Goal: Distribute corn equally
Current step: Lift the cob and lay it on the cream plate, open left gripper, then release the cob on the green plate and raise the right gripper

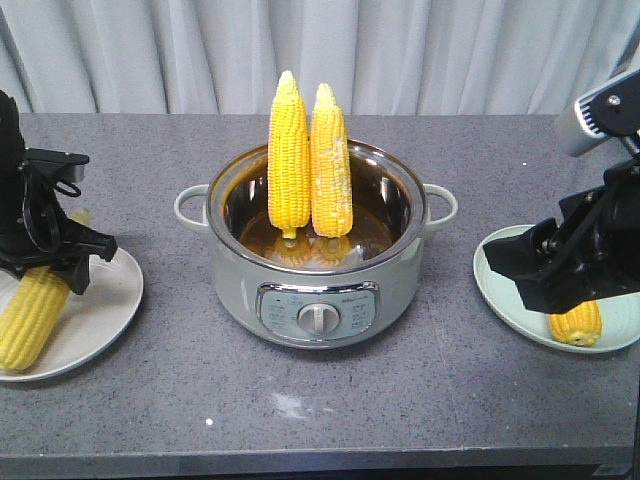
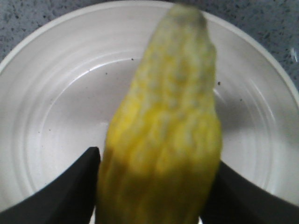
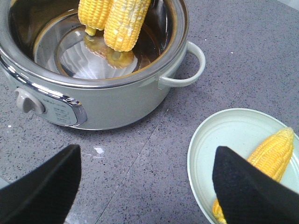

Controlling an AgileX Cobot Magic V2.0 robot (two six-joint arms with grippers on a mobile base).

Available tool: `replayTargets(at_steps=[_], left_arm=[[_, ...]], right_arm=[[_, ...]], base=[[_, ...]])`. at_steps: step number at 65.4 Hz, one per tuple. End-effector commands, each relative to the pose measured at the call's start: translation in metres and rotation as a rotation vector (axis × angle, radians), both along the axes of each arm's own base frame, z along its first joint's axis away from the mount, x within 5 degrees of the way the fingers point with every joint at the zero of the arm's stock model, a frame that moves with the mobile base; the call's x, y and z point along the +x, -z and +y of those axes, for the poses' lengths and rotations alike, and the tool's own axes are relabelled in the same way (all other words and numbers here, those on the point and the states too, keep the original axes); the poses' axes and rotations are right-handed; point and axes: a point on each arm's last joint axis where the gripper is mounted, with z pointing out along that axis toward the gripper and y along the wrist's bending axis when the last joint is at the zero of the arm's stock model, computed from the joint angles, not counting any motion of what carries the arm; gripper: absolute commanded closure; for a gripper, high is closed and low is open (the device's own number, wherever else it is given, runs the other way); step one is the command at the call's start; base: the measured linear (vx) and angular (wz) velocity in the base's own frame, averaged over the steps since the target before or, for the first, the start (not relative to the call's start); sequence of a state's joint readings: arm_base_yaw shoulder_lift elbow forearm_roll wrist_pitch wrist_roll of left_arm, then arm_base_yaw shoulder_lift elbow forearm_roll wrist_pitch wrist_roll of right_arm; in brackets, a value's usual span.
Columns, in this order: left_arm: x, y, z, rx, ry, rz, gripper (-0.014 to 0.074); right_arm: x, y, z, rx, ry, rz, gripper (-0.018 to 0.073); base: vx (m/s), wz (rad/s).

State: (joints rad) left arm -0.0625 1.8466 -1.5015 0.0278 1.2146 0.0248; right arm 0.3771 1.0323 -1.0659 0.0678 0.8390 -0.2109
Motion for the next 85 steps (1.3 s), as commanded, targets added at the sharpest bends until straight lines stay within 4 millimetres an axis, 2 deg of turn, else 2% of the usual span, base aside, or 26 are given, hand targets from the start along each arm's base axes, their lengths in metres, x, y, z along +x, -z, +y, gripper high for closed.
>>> replayTargets(at_steps=[1, 11, 19, 28, 38, 50, 65, 77, 85], left_arm=[[-0.001, -0.025, 0.000, -0.015, -0.005, -0.113, 0.0099], [-0.001, -0.038, 0.000, -0.016, 0.024, -0.193, 0.0052], [-0.006, -0.063, -0.003, -0.023, 0.039, -0.322, 0.0052], [-0.025, -0.101, -0.011, -0.033, 0.090, -0.466, 0.0052], [-0.060, -0.125, -0.022, -0.064, 0.186, -0.597, 0.0052], [-0.106, -0.127, -0.033, -0.166, 0.280, -0.735, 0.0052], [-0.158, -0.125, -0.031, -0.221, 0.338, -0.890, 0.0052], [-0.188, -0.117, -0.029, -0.264, 0.329, -0.919, 0.0052], [-0.197, -0.110, -0.028, -0.270, 0.325, -0.918, 0.0052]], right_arm=[[-0.001, -0.014, 0.000, 0.032, 0.000, -0.091, 0.0005], [-0.001, -0.014, 0.000, 0.032, 0.000, -0.090, 0.0005], [-0.001, -0.014, 0.000, 0.032, 0.000, -0.090, 0.0005], [-0.001, -0.014, 0.000, 0.032, 0.000, -0.090, 0.0005], [-0.001, -0.014, 0.000, 0.032, 0.000, -0.090, 0.0005], [-0.001, -0.014, 0.000, 0.032, 0.000, -0.090, 0.0005], [0.000, -0.015, 0.000, 0.036, 0.000, -0.095, 0.0005], [-0.001, -0.014, 0.000, 0.039, 0.001, -0.082, 0.0005], [-0.001, -0.014, 0.002, 0.066, 0.001, -0.077, 0.0005]], base=[[0.00, 0.00], [0.00, 0.00], [0.00, 0.00], [0.00, 0.00], [0.00, 0.00], [0.00, 0.00], [0.00, 0.00], [0.00, 0.00], [0.00, 0.00]])
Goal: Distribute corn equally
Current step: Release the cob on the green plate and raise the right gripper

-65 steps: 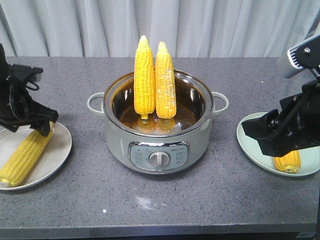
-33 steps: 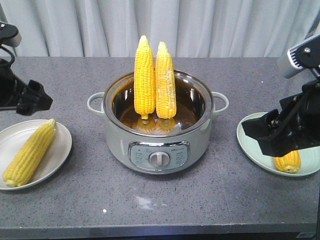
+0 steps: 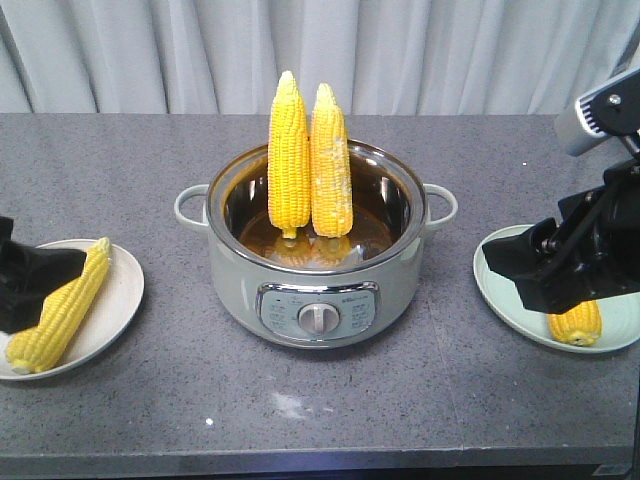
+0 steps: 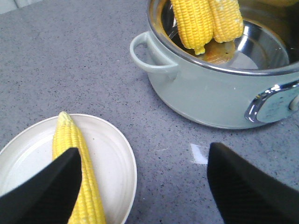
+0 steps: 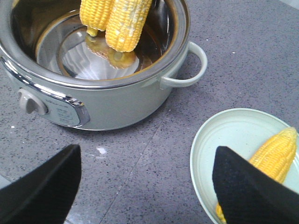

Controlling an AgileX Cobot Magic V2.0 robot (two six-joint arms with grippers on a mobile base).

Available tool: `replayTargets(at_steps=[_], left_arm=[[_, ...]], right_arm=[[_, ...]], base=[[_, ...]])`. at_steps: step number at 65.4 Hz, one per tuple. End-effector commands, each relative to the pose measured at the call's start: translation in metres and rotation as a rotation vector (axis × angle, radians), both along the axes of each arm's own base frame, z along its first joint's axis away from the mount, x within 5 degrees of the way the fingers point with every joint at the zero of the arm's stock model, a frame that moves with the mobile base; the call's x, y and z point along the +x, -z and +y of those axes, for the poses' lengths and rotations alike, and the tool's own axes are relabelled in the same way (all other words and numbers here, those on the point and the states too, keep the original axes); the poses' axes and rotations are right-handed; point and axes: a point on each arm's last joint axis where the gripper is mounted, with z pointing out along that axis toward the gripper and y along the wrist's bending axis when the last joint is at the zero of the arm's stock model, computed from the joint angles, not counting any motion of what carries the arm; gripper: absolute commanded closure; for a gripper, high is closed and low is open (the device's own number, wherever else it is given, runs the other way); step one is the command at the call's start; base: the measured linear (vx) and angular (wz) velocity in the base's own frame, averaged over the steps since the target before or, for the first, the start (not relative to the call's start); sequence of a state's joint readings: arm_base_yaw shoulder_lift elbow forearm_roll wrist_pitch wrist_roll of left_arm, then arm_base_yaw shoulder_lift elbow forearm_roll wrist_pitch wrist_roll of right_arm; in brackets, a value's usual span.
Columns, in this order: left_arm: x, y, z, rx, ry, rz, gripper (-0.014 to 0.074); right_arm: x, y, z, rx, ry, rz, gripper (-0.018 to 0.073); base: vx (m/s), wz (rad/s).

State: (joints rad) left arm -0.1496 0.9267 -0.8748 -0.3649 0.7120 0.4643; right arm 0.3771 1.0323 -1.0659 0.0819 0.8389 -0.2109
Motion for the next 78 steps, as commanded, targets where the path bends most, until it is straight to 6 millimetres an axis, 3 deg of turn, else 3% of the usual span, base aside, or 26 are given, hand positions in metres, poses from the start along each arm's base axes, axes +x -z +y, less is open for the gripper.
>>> replayTargets(at_steps=[1, 22, 33, 46, 57, 66, 78], left_arm=[[-0.004, -0.012, 0.000, -0.047, -0.017, -0.092, 0.0052], [-0.005, -0.011, 0.000, -0.047, -0.014, -0.086, 0.0052], [-0.005, -0.011, 0.000, -0.047, -0.014, -0.086, 0.0052], [-0.005, -0.011, 0.000, -0.047, -0.014, -0.086, 0.0052], [-0.005, -0.011, 0.000, -0.047, -0.014, -0.086, 0.0052], [-0.005, -0.011, 0.000, -0.047, -0.014, -0.086, 0.0052], [-0.005, -0.011, 0.000, -0.047, -0.014, -0.086, 0.0052]], right_arm=[[-0.001, -0.014, 0.001, 0.054, 0.003, -0.081, 0.0005], [0.007, -0.022, 0.002, 0.096, 0.036, -0.146, 0.0019], [0.028, -0.030, 0.007, 0.066, 0.076, -0.085, 0.0036], [0.071, -0.036, 0.021, 0.017, 0.087, -0.016, 0.0043], [0.119, -0.037, 0.007, 0.077, 0.154, 0.025, 0.0043], [0.149, -0.035, 0.008, 0.142, 0.039, 0.029, 0.0043], [0.177, -0.031, 0.029, 0.223, -0.122, 0.012, -0.0015]], base=[[0.00, 0.00], [0.00, 0.00], [0.00, 0.00], [0.00, 0.00], [0.00, 0.00], [0.00, 0.00], [0.00, 0.00]])
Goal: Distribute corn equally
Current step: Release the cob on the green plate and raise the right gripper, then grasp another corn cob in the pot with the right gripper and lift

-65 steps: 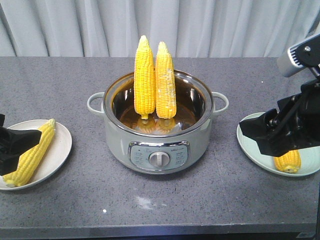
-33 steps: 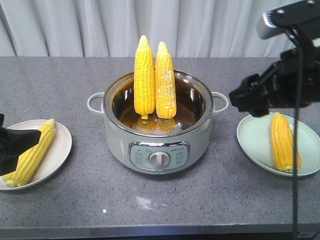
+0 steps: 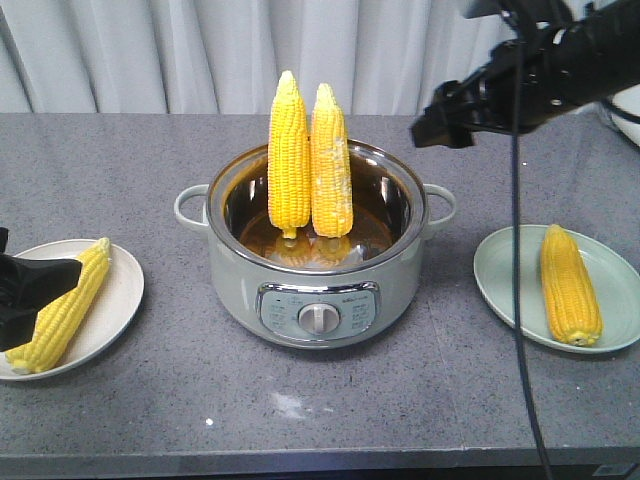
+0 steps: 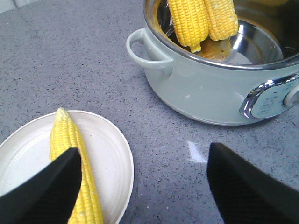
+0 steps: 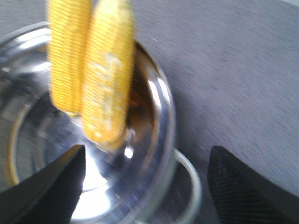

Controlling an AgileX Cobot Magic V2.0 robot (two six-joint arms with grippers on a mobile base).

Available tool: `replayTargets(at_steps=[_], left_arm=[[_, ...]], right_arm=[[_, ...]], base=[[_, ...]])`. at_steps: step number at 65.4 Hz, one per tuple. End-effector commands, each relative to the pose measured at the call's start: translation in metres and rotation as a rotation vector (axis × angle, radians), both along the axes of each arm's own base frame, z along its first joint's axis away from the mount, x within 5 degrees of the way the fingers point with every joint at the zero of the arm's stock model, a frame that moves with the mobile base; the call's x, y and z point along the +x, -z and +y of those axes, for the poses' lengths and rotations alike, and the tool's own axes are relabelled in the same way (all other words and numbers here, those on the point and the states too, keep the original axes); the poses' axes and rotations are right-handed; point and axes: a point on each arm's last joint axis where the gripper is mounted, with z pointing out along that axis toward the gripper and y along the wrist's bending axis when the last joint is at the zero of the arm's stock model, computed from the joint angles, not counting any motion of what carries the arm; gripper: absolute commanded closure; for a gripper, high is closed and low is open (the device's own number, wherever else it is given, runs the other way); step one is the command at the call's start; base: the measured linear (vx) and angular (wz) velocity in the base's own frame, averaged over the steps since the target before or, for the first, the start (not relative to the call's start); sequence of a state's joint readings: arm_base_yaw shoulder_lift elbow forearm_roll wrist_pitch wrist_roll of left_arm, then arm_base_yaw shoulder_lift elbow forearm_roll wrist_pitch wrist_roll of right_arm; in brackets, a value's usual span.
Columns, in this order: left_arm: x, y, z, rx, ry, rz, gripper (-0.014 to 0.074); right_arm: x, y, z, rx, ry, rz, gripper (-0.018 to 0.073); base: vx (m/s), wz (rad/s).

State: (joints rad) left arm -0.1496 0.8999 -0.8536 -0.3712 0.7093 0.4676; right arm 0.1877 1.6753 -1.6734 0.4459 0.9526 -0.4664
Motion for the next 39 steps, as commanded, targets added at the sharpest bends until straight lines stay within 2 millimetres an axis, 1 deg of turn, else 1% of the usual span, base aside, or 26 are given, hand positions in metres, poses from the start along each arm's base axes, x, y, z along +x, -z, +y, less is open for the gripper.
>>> replayTargets(at_steps=[1, 5, 10, 22, 35, 39], left_arm=[[0.001, -0.013, -0.001, -0.042, -0.015, -0.077, 0.0052], [0.001, -0.013, -0.001, -0.042, -0.015, -0.077, 0.0052], [0.001, -0.013, -0.001, -0.042, -0.015, -0.077, 0.0052], [0.001, -0.013, -0.001, -0.042, -0.015, -0.077, 0.0052], [0.001, -0.013, -0.001, -0.042, -0.015, -0.077, 0.0052], [0.001, -0.013, -0.001, -0.042, -0.015, -0.077, 0.0052]], right_arm=[[0.006, -0.026, 0.009, 0.095, -0.062, -0.125, -0.0021], [0.015, -0.025, 0.014, 0.117, -0.084, -0.134, -0.0045], [0.025, -0.023, 0.018, 0.140, -0.100, -0.145, -0.0050], [0.046, -0.018, 0.028, 0.195, -0.169, -0.191, -0.0019], [0.066, -0.006, 0.036, 0.268, -0.176, -0.179, 0.0021], [0.073, 0.001, 0.038, 0.289, -0.165, -0.174, 0.0029]], base=[[0.00, 0.00], [0.00, 0.00], [0.00, 0.00], [0.00, 0.00], [0.00, 0.00], [0.00, 0.00]])
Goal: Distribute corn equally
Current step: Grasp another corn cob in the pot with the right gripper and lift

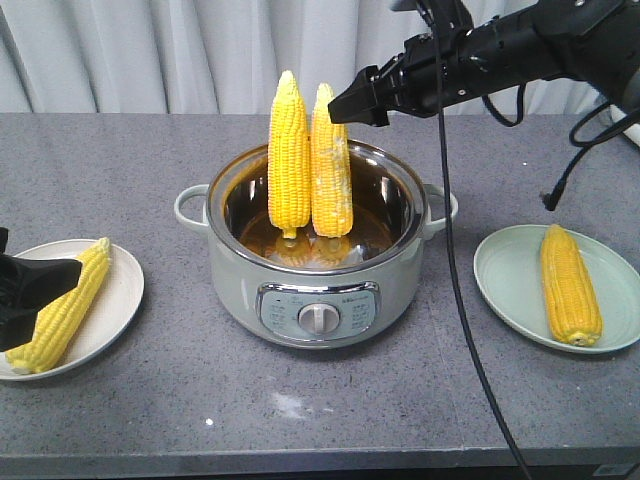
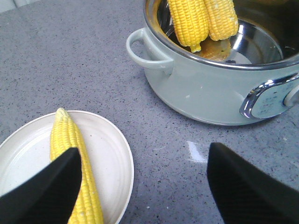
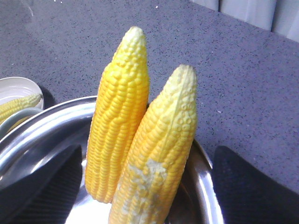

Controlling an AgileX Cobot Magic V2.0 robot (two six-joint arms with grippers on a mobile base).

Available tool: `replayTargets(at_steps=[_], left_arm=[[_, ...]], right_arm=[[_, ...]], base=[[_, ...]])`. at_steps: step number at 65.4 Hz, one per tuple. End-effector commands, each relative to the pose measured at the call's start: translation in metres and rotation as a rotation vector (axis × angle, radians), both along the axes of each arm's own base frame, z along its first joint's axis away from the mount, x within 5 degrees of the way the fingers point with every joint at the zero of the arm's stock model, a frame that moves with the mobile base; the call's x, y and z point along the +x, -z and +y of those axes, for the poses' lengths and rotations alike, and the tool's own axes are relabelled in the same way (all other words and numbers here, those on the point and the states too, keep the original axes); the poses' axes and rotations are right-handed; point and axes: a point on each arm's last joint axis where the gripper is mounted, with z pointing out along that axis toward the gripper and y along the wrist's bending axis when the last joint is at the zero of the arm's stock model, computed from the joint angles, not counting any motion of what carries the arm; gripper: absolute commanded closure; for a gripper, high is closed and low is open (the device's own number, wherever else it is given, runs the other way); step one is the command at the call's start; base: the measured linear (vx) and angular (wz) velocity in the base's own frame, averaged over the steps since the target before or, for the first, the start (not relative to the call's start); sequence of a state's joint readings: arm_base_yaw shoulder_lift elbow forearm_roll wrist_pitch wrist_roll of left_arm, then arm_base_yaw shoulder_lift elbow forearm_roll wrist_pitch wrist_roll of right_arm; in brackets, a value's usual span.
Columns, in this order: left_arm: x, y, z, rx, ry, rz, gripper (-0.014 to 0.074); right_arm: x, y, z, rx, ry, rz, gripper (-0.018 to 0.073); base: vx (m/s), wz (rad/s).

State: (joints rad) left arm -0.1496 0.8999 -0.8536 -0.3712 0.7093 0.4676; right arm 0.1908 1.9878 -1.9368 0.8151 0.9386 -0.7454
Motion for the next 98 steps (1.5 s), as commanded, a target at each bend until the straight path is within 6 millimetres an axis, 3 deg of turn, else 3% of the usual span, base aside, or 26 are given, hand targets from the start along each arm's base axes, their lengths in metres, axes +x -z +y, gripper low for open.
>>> replayTargets(at_steps=[1, 26, 35, 42, 54, 70, 87, 98], left_arm=[[0.001, -0.013, -0.001, -0.042, -0.015, -0.077, 0.0052], [0.001, -0.013, -0.001, -0.042, -0.015, -0.077, 0.0052], [0.001, -0.013, -0.001, -0.042, -0.015, -0.077, 0.0052], [0.001, -0.013, -0.001, -0.042, -0.015, -0.077, 0.0052], [0.001, -0.013, -0.001, -0.042, -0.015, -0.077, 0.0052], [0.001, -0.013, -0.001, -0.042, -0.015, -0.077, 0.0052], [0.001, -0.013, -0.001, -0.042, -0.015, -0.077, 0.0052], [0.001, -0.013, -0.001, -0.042, -0.015, -0.077, 0.0052]], right_arm=[[-0.001, -0.030, 0.000, 0.097, 0.036, -0.103, 0.0030], [0.022, 0.008, 0.021, 0.147, 0.022, -0.094, 0.0041], [0.026, 0.016, 0.021, 0.145, 0.028, -0.074, 0.0120], [0.026, 0.016, 0.021, 0.145, 0.028, -0.075, 0.0234], [0.025, 0.006, 0.020, 0.151, 0.018, -0.098, 0.0393], [0.010, -0.024, 0.017, 0.140, 0.003, -0.144, 0.0407], [-0.035, -0.076, 0.000, 0.030, 0.028, -0.177, 0.0406], [-0.070, -0.083, -0.013, 0.010, 0.094, -0.239, 0.0406]], base=[[0.00, 0.00], [0.00, 0.00], [0.00, 0.00], [0.00, 0.00], [0.00, 0.00], [0.00, 0.00], [0.00, 0.00], [0.00, 0.00]])
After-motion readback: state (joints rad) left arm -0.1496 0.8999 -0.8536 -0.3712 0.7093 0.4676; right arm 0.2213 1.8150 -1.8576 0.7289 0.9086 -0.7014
